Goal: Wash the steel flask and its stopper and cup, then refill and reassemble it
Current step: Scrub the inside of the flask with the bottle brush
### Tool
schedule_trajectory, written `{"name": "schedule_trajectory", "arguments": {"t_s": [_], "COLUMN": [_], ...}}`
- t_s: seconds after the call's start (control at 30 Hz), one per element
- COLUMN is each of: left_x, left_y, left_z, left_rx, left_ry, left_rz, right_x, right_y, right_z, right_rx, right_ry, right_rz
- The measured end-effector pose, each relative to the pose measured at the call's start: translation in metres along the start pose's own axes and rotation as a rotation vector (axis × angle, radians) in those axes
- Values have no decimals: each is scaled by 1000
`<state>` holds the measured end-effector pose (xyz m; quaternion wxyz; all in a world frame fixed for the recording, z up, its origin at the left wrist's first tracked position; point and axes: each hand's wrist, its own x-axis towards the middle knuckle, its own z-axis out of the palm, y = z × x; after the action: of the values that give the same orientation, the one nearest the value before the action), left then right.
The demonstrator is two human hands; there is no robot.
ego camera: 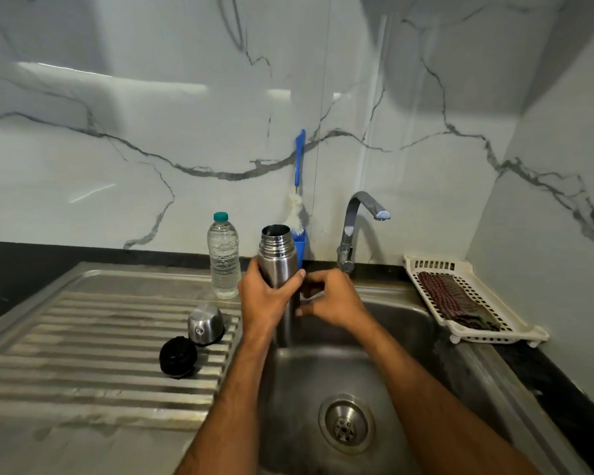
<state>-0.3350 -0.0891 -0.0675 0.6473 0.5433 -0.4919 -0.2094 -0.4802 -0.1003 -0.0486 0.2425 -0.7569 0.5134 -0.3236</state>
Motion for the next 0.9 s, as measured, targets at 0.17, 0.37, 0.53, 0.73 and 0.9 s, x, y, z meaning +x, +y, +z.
{"name": "schedule_trajectory", "arguments": {"t_s": [0.17, 0.37, 0.53, 0.73, 0.9], "left_x": [0, 4, 5, 5, 7], "left_y": [-9, -20, -26, -30, -32], "left_z": [6, 8, 11, 15, 14], "left_rx": [-22, -13, -24, -16, -35], "left_ry": [-3, -13, -6, -27, -15], "left_rz": [-13, -37, -42, -30, -39], "right_x": [57, 127, 157, 183, 190], "right_y": [-8, -15, -11, 2, 4], "right_z": [-22, -29, -22, -3, 6], "right_rx": [127, 222, 223, 201, 125], "right_ry": [279, 434, 467, 373, 306], "right_rz": [54, 112, 167, 196, 189]}}
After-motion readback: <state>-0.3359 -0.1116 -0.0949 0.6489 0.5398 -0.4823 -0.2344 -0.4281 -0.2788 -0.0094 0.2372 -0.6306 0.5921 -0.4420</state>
